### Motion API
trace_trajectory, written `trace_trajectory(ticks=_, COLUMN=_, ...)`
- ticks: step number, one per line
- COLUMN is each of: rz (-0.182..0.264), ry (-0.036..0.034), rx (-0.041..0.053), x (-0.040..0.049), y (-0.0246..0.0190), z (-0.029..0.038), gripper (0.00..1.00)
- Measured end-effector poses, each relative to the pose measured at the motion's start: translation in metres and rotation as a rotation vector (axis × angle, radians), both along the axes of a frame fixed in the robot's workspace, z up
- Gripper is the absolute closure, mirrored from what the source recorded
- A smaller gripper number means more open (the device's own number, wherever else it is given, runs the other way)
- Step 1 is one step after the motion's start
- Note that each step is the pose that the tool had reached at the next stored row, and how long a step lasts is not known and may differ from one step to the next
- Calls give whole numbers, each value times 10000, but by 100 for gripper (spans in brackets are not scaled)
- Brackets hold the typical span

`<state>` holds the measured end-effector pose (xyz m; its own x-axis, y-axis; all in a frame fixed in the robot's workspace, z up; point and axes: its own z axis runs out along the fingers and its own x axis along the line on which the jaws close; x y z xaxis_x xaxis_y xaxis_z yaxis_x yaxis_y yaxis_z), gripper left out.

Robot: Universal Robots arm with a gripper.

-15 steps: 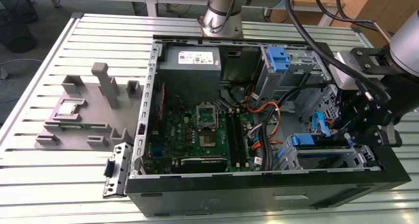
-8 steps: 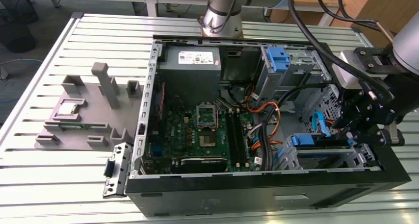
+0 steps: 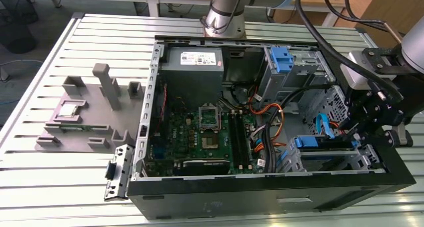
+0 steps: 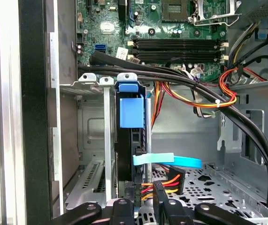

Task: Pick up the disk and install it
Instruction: 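Insert the second disk wire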

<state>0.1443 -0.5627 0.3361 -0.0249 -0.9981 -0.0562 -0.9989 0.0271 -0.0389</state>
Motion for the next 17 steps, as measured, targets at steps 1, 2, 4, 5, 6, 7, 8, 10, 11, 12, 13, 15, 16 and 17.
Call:
trace_trajectory(ticks=1, rz=-1, ry=0, rx=0, x=0, y=0, z=0, gripper=70)
trace_trajectory(ticks=2, rz=0, ry=0, rx=0, x=1, y=0, z=0, gripper=70)
trace_trajectory(ticks=4, rz=0, ry=0, rx=0, x=1, y=1, z=-1, gripper=70)
trace_trajectory(ticks=5, rz=0, ry=0, rx=0, x=2, y=1, z=-1, gripper=70)
trace_trajectory(ticks=6, rz=1, ry=0, rx=0, x=2, y=1, z=-1, gripper=70)
trace_trajectory(ticks=7, rz=1, ry=0, rx=0, x=2, y=1, z=-1, gripper=70)
trace_trajectory(ticks=8, rz=0, ry=0, rx=-1, x=2, y=1, z=-1, gripper=70)
trace_trajectory(ticks=10, rz=1, ry=0, rx=0, x=3, y=1, z=-1, gripper=78)
trace_trajectory(ticks=11, rz=0, ry=0, rx=0, x=3, y=1, z=-1, gripper=78)
trace_trajectory(ticks=12, rz=1, ry=0, rx=0, x=3, y=1, z=-2, gripper=84)
trace_trajectory(ticks=13, rz=0, ry=0, rx=0, x=3, y=1, z=-2, gripper=84)
trace_trajectory(ticks=15, rz=1, ry=0, rx=0, x=4, y=1, z=-2, gripper=84)
trace_trajectory(ticks=16, rz=1, ry=0, rx=1, x=4, y=1, z=-2, gripper=84)
trace_trajectory(ticks=17, rz=1, ry=0, rx=1, x=4, y=1, z=-3, gripper=84)
